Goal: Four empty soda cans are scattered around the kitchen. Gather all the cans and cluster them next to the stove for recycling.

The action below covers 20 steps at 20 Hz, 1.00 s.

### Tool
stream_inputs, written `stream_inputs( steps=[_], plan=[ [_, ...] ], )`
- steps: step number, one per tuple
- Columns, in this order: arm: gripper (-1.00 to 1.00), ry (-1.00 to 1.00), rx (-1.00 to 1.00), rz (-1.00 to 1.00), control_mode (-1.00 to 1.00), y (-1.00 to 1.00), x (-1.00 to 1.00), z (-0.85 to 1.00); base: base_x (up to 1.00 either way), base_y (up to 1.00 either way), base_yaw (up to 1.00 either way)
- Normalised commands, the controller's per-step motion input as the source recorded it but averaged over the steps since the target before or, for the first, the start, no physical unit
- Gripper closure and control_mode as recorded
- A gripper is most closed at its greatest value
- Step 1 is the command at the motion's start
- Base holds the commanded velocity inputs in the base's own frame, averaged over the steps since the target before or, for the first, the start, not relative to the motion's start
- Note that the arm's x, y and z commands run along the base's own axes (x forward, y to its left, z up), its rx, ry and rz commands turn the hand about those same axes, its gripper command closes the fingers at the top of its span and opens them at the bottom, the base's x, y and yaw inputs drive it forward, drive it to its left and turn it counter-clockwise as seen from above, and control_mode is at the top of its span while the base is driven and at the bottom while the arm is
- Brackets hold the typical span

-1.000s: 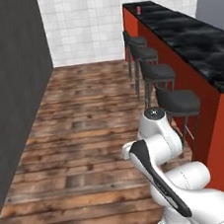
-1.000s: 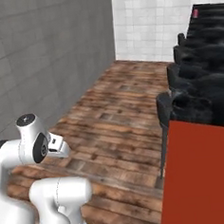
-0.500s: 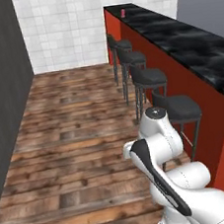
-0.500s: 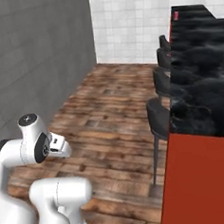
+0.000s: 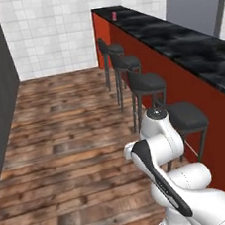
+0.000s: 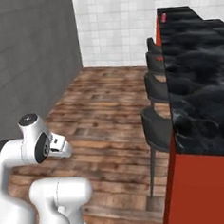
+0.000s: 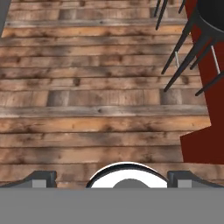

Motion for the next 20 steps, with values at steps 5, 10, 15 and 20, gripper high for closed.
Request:
stream_inputs(
  steps=[5,10,15,20],
  plan=[
    [-1.00,0.00,0.00,0.00,1.00,0.00,0.00,0.00,0.58,0.35,-0.17],
    [-1.00,0.00,0.00,0.00,1.00,0.00,0.00,0.00,0.58,0.35,-0.17],
    [-1.00,0.00,0.00,0.00,1.00,0.00,0.00,0.00,0.58,0.35,-0.17],
    [-1.00,0.00,0.00,0.00,1.00,0.00,0.00,0.00,0.58,0.35,-0.17]
  ],
)
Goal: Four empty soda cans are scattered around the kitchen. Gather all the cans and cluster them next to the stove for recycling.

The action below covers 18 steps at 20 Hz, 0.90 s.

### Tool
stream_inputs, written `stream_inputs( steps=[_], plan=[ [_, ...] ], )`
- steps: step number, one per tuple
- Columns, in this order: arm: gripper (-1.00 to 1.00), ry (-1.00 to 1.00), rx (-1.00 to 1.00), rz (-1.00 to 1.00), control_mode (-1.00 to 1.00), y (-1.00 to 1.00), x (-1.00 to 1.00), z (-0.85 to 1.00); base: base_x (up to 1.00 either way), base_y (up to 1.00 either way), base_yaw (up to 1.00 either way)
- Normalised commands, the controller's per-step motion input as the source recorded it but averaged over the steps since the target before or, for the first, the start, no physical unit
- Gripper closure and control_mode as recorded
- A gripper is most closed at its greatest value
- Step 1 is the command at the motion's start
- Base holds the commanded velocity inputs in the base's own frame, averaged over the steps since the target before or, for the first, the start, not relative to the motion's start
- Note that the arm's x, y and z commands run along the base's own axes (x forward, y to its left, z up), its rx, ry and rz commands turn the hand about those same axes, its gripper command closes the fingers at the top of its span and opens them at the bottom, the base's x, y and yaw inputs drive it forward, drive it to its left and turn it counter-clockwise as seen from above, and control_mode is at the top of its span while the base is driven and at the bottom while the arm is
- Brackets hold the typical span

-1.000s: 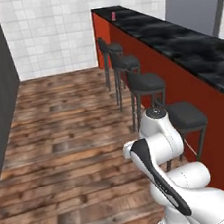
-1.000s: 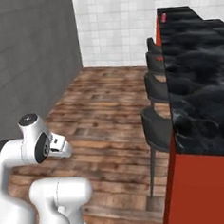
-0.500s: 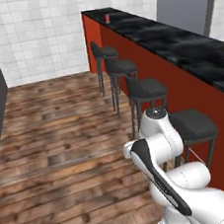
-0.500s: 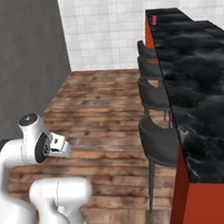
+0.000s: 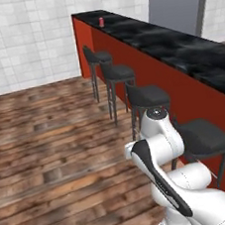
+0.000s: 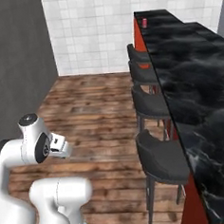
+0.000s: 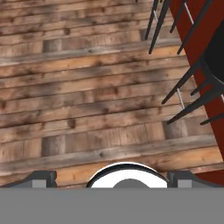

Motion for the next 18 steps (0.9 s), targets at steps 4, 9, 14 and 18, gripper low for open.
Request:
stream_inputs(
  steps=[4,9,14,18],
  plan=[
    [-1.00,0.00,0.00,0.00,1.00,0.00,0.00,0.00,0.58,0.35,-0.17],
    [-1.00,0.00,0.00,0.00,1.00,0.00,0.00,0.00,0.59,0.35,-0.17],
    [-1.00,0.00,0.00,0.00,1.00,0.00,0.00,0.00,0.59,0.35,-0.17],
    [-1.00,0.00,0.00,0.00,1.00,0.00,0.00,0.00,0.59,0.37,-0.14]
  ],
)
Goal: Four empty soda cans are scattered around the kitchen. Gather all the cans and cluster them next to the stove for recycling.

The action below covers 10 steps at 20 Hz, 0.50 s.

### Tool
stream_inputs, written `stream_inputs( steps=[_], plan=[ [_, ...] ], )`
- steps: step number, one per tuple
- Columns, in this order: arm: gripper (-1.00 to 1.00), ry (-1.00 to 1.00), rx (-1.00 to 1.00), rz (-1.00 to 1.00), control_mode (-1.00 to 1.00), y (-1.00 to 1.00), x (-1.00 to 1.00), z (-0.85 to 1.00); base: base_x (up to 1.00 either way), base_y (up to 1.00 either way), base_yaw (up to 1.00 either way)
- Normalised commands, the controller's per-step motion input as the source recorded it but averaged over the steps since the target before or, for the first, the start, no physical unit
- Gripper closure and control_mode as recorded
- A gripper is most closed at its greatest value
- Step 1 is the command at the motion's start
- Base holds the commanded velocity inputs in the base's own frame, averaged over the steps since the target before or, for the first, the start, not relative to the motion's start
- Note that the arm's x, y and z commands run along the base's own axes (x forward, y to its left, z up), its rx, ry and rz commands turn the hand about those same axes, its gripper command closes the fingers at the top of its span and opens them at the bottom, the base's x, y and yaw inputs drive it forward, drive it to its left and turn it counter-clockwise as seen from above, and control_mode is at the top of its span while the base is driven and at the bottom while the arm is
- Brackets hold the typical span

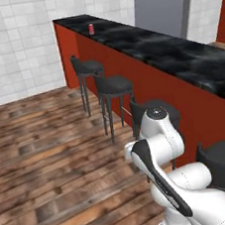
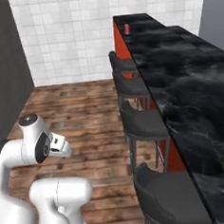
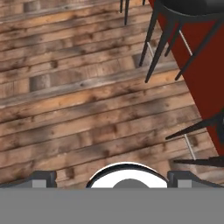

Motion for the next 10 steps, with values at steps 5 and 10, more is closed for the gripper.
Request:
stream_inputs(
  steps=[5,10],
  plan=[
    [-1.00,0.00,0.00,0.00,1.00,0.00,0.00,0.00,0.58,0.38,-0.12],
    [-1.00,0.00,0.00,0.00,1.00,0.00,0.00,0.00,0.58,0.41,-0.07]
  ],
)
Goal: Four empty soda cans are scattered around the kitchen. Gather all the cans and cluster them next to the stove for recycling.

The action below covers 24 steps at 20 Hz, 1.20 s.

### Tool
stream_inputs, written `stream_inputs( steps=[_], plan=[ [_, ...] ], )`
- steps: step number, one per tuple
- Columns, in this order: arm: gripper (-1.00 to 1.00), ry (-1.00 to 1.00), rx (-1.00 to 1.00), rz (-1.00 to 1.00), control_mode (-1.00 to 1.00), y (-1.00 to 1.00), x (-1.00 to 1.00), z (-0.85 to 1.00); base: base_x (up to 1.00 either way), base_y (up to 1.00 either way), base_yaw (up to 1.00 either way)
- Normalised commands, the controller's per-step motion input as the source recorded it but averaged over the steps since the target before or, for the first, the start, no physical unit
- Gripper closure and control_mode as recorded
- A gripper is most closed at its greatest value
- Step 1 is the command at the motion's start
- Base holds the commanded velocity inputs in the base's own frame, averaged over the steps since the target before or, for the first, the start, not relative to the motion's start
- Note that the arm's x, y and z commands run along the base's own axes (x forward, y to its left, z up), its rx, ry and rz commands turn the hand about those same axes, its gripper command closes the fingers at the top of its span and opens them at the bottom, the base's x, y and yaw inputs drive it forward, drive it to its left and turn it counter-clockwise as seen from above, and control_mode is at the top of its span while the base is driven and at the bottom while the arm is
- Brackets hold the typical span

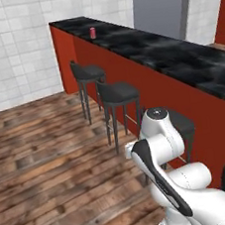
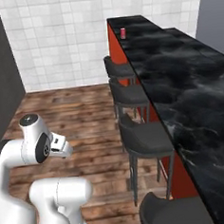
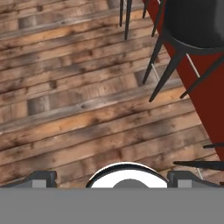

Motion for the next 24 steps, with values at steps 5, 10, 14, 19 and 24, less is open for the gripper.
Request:
stream_inputs(
  steps=[5,10,14,19,24],
  plan=[
    [-1.00,0.00,0.00,0.00,1.00,0.00,0.00,0.00,0.58,0.42,-0.04],
    [-1.00,0.00,0.00,0.00,1.00,0.00,0.00,0.00,0.58,0.44,-0.03],
    [-1.00,0.00,0.00,0.00,1.00,0.00,0.00,0.00,0.57,0.44,-0.06],
    [-1.00,0.00,0.00,0.00,1.00,0.00,0.00,0.00,0.52,0.46,-0.11],
    [-1.00,0.00,0.00,0.00,1.00,0.00,0.00,0.00,0.50,0.47,-0.12]
  ],
)
